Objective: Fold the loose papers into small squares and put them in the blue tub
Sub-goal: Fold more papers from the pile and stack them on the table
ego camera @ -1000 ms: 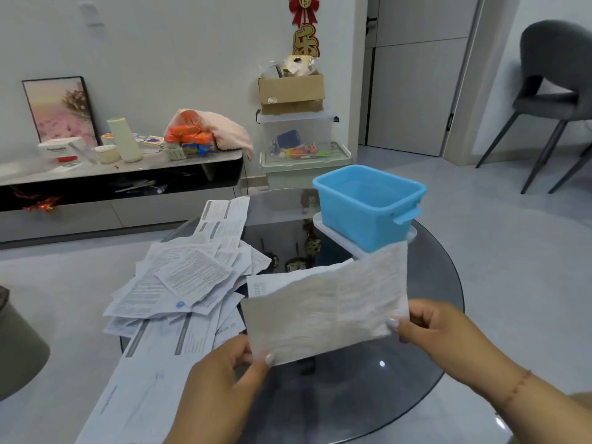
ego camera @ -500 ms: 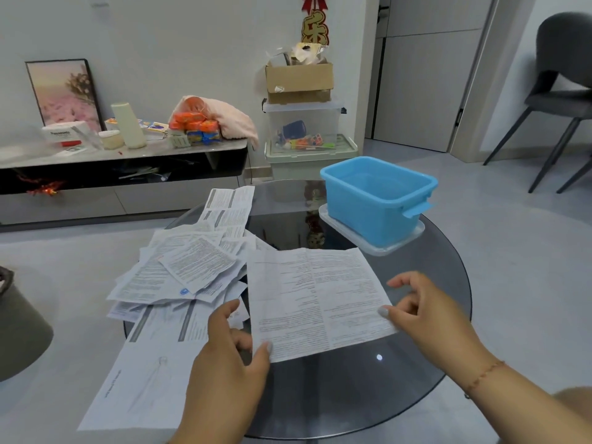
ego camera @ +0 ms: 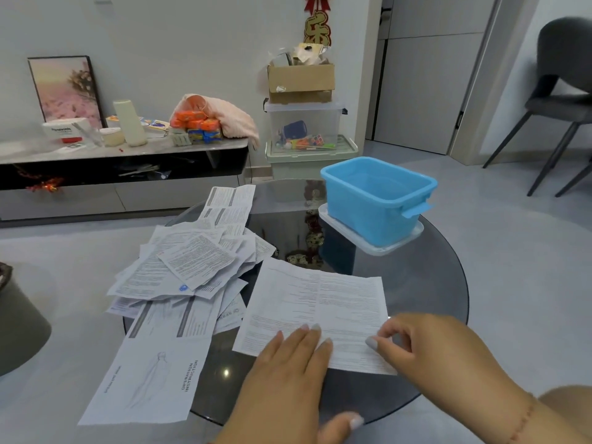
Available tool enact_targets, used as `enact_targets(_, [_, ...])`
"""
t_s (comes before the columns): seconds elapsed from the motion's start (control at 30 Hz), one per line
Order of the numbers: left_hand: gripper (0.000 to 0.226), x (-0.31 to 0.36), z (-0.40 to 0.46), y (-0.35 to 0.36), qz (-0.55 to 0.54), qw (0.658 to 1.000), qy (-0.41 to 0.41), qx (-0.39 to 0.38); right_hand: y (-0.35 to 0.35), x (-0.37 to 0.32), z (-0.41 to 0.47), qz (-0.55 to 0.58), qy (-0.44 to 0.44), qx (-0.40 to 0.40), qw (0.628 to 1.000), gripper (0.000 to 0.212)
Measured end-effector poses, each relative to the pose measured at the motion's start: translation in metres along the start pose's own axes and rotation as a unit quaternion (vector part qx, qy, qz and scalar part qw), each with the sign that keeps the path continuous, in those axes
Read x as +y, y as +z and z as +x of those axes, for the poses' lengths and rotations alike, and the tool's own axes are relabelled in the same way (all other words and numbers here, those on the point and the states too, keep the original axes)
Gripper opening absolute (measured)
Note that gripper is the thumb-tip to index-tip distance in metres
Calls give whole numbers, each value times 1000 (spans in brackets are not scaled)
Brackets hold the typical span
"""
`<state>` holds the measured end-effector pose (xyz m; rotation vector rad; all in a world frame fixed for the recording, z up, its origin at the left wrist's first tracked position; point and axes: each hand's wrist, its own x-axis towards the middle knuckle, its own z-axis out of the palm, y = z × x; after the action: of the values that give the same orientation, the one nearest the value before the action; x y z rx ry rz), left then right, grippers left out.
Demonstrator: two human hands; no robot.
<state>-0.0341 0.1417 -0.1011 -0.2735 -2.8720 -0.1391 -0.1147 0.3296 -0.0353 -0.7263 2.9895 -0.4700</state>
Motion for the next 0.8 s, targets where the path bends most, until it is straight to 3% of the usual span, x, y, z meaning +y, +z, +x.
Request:
enact_targets(0.1, [62, -5, -3, -3, 24, 998, 57, -25, -10, 3, 2, 75, -58, 52, 994, 21])
enact_targets(0.17, [38, -9, -8, -5, 9, 996, 90, -3, -8, 10, 9, 122, -88, 42, 988, 18])
enact_targets(0.2, [36, -11, -10, -8, -7, 995, 96, 10, -6, 12, 12, 127, -97, 27, 987, 19])
enact_targets(0.27, [37, -13, -14, -12, -35, 993, 112, 14, -3, 15, 19, 124, -124, 2, 984, 32])
enact_targets(0.33, [24, -13, -16, -11, -80, 989, 126, 3, -2, 17, 22, 125, -153, -27, 980, 57])
enact_targets(0.4, [16, -16, -24, -8, -174, 980, 96, -19, -1, 17, 23, 125, -178, -69, 974, 68])
enact_targets(0.5, [31, -23, -31, -15, -307, 947, -55, -83, 2, 14, 22, 138, -189, -166, 958, 75])
enact_targets(0.53, [36, -24, -44, -13, -412, 902, -127, -13, 2, 14, 21, 154, -180, -191, 952, 77])
enact_targets(0.57, [38, -19, -51, -19, -379, 910, -165, -22, 0, 14, 19, 181, -164, -210, 947, 78])
enact_targets(0.63, [39, -20, -55, -20, -380, 884, -271, -25, -6, 17, 16, 258, -112, -246, 928, 82])
enact_targets(0.67, [40, -16, -50, -17, -341, 894, -290, -29, -8, 20, 16, 293, -85, -266, 914, 88])
enact_targets(0.73, [32, -11, -42, -23, -201, 964, -173, -12, -13, 24, 20, 334, -68, -284, 896, 105])
enact_targets(0.8, [21, -13, -38, -13, -141, 976, -130, 103, -9, 31, 19, 348, -121, -313, 875, 121])
